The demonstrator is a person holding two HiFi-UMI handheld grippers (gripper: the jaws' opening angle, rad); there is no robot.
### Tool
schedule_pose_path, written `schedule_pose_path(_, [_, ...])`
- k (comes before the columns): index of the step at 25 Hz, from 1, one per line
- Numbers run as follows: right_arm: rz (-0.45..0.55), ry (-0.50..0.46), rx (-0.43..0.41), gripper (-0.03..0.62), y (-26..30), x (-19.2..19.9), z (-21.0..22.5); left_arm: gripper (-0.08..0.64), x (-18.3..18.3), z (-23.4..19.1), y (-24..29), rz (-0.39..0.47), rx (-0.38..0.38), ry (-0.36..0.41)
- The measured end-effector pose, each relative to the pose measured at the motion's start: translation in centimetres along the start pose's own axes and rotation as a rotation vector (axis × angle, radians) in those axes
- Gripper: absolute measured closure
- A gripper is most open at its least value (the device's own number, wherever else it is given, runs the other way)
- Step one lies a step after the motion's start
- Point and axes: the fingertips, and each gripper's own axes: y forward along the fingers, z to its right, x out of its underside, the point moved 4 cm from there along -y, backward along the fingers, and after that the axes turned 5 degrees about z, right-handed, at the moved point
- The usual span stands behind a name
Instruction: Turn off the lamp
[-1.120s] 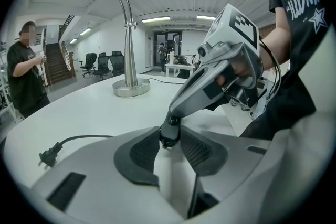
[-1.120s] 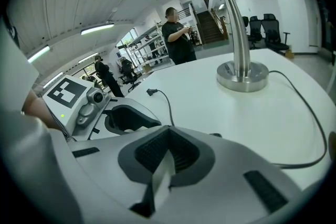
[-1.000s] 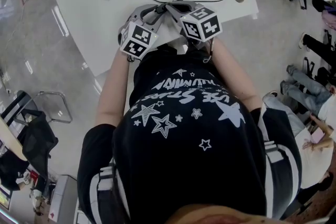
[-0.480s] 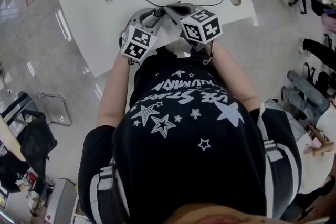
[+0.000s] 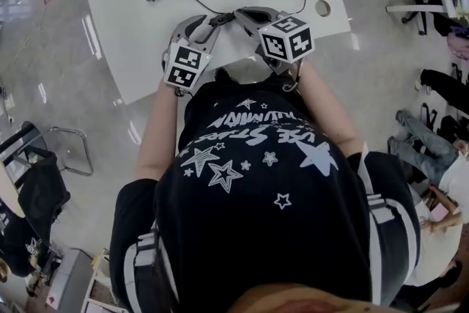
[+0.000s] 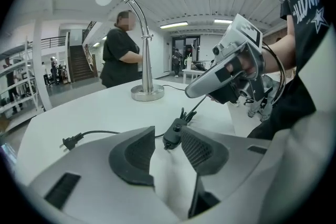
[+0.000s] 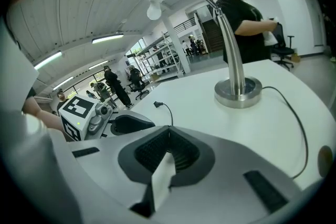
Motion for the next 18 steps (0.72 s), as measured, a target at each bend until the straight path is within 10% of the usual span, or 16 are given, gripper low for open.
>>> schedule_pose_path(18, [-0.008,-0.078,-0.138,0.586,-4.2,-1.5,3.0,0.405,-4.8,2.3,-2.2,0.161,-0.292,-0.256])
